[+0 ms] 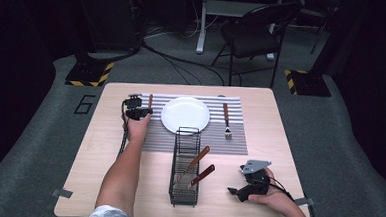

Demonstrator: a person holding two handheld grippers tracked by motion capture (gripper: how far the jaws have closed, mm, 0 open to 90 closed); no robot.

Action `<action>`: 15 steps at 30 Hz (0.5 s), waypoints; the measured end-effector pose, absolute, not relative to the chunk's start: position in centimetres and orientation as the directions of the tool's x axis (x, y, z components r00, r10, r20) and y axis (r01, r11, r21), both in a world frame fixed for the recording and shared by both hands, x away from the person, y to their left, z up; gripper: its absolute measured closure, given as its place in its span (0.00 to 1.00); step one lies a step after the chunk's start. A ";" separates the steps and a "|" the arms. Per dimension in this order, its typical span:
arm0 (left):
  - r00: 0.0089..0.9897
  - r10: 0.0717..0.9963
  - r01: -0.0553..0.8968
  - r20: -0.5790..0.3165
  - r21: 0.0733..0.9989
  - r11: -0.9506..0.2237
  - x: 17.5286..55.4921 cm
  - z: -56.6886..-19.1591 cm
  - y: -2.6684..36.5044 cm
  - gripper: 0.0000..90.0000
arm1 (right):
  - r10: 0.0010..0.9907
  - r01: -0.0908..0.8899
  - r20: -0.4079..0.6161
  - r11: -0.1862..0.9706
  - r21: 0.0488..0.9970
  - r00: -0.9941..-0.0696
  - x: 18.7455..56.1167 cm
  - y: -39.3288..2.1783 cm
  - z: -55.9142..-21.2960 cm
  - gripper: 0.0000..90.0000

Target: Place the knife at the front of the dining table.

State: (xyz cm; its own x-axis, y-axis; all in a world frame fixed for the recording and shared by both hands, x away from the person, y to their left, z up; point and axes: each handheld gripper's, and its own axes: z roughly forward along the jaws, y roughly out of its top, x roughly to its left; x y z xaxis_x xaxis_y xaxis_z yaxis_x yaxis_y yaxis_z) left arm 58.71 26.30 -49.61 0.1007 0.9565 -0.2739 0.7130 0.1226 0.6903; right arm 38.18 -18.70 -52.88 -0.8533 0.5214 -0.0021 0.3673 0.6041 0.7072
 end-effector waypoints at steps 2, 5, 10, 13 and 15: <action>0.094 0.957 0.722 -0.276 0.680 0.125 58.8 -49.8 26.4 0.84 | 0.522 0.367 -0.002 0.604 0.707 -0.853 38.2 -18.7 -52.9 0.00; 0.098 0.958 0.729 -0.271 0.675 0.116 59.0 -50.2 26.5 0.84 | 0.521 0.367 -0.002 0.604 0.707 -0.853 38.2 -18.7 -52.9 0.00; 0.082 0.959 0.747 -0.271 0.654 0.121 59.2 -50.9 26.3 0.83 | 0.523 0.370 0.000 0.603 0.707 -0.852 38.2 -18.7 -52.9 0.00; 0.089 0.960 0.752 -0.265 0.650 0.110 59.3 -51.2 26.4 0.83 | 0.524 0.371 0.000 0.603 0.707 -0.852 38.2 -18.7 -52.9 0.00; 0.085 0.958 0.748 -0.274 0.653 0.121 59.3 -51.2 26.4 0.84 | 0.524 0.371 0.000 0.603 0.707 -0.852 38.2 -18.7 -52.9 0.00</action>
State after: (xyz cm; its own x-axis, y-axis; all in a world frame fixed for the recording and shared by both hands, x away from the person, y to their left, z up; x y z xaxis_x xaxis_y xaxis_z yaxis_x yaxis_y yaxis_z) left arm 59.33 26.35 -51.20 0.0846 0.9579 -0.2744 0.7478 0.1209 0.6528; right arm 38.16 -18.69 -52.87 -0.8519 0.5238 0.0002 0.3708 0.6028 0.7065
